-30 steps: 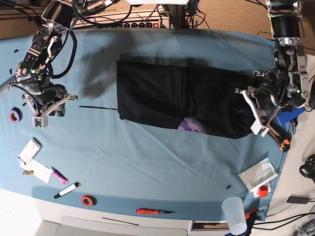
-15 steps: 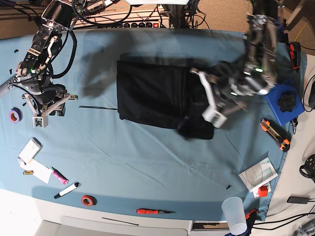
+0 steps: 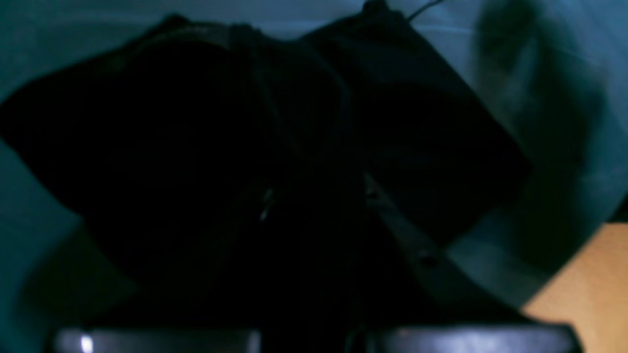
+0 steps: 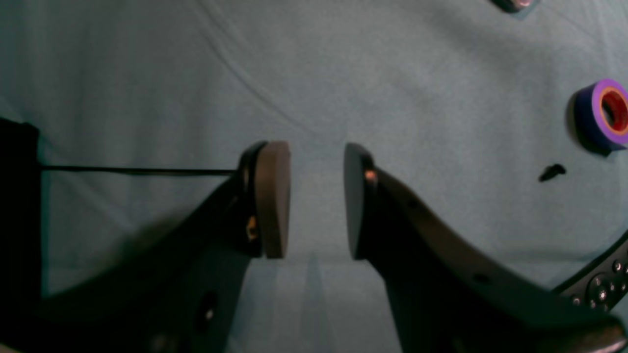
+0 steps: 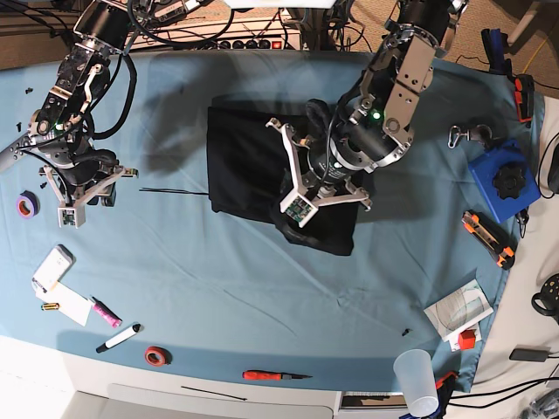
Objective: Layout the t-shirt on the table in an organized manner, then fold the t-shirt properly
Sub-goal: 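Fold the held strip end over onto the folded stack with the left gripper, then release the fold and press the stack flat with the left gripper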
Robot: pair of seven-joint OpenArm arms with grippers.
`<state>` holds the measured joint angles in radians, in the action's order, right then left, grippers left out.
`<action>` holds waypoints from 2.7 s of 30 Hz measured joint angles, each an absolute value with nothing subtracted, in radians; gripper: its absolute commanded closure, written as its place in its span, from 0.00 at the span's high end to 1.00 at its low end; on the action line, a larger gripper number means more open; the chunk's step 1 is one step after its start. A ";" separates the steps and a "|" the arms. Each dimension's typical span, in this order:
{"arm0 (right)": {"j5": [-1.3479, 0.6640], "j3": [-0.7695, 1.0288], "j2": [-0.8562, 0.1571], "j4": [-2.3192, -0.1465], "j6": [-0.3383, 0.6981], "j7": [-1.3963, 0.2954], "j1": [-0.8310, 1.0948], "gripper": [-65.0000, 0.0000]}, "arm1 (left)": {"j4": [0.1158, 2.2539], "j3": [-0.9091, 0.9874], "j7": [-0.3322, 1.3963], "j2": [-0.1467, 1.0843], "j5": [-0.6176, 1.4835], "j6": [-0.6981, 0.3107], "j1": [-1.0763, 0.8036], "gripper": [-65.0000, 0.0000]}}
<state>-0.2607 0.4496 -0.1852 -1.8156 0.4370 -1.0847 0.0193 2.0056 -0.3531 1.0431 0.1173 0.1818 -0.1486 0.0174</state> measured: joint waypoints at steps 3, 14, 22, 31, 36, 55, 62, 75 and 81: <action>-0.262 0.450 -0.185 -1.816 0.437 -1.082 0.019 0.29 | 2.005 -0.344 1.038 0.129 0.097 -0.104 0.044 0.00; -0.261 0.450 -0.185 -1.816 0.437 -1.072 0.019 0.29 | 2.008 -0.234 1.066 0.169 0.302 -0.110 0.066 0.00; -0.260 0.450 -0.185 -1.816 0.437 -1.072 0.019 0.29 | 2.013 -0.377 1.065 0.113 0.349 -0.153 0.064 0.00; -0.261 0.450 -0.185 -1.816 0.437 -1.071 0.019 0.29 | 2.014 -0.625 1.020 0.049 -0.007 -0.104 0.066 0.00; -0.261 0.450 -0.185 -1.816 0.437 -1.071 0.019 0.29 | 2.014 -0.572 1.019 0.044 -0.183 0.010 0.121 0.00; -0.258 0.450 -0.185 -1.816 0.437 -1.047 0.019 0.29 | 1.978 -0.689 1.011 0.044 0.016 -0.027 -0.004 0.00; -0.258 0.450 -0.185 -1.816 0.437 -1.065 0.019 0.29 | 1.882 -0.731 0.922 0.045 -0.090 0.029 -0.001 0.12; -0.258 0.450 -0.185 -1.816 0.437 -1.046 0.019 0.29 | 1.981 -0.731 0.942 -0.045 -0.015 0.024 0.033 0.52; -0.258 0.450 -0.185 -1.816 0.437 -1.046 0.019 0.29 | 2.042 -0.732 0.994 -0.038 -0.120 0.022 0.045 0.52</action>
